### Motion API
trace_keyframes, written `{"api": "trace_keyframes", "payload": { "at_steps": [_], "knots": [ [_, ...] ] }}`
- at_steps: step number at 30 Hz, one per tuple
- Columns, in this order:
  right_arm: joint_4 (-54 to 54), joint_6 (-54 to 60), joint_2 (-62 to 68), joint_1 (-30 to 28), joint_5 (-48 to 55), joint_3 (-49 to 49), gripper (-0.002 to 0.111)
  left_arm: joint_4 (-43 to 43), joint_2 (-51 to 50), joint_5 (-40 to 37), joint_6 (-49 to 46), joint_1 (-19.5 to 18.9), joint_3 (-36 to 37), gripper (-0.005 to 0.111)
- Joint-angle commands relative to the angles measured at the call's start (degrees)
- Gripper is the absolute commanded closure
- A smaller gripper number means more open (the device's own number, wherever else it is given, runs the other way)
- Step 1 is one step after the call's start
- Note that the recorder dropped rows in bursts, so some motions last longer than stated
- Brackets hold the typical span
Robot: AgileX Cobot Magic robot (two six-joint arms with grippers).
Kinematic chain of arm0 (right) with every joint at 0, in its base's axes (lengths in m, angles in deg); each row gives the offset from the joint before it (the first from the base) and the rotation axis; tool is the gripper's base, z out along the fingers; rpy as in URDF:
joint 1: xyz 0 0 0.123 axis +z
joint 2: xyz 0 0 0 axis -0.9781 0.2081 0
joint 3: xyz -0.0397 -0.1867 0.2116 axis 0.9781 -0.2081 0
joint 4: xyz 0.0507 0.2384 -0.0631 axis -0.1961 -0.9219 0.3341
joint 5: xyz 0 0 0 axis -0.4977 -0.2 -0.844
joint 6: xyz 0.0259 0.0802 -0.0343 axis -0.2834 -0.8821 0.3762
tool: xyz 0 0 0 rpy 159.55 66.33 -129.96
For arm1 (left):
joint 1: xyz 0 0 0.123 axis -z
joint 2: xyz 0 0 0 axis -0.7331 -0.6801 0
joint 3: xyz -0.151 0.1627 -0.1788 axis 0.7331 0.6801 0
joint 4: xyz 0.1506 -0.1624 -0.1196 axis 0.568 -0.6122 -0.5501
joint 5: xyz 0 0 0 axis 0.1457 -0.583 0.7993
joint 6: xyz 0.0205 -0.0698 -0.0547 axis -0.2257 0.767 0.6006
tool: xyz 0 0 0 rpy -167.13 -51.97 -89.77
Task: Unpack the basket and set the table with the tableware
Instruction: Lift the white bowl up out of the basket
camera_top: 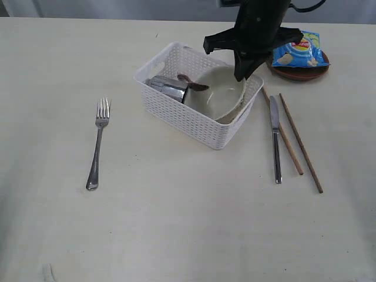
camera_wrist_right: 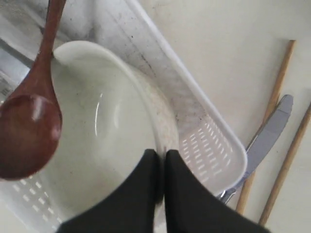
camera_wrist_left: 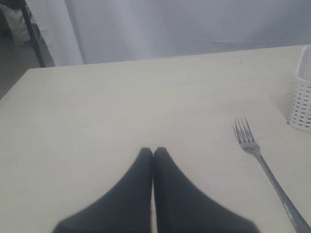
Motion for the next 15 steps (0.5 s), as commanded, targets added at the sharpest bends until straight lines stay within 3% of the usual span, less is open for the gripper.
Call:
{"api": "trace_keyframes", "payload": {
  "at_steps": [1, 15],
  "knots": [
    [1.87, 0.73, -3.65, -0.18, 0.03, 1.46, 0.109, -0.08, 0.11, 0.03, 0.13, 0.29, 0.13, 0.107],
    [2.15, 0.73, -5.81, -0.18, 0.03, 4.32, 0.109, -0.08, 0.11, 0.03, 0.13, 0.29, 0.13, 0.107]
  ]
}}
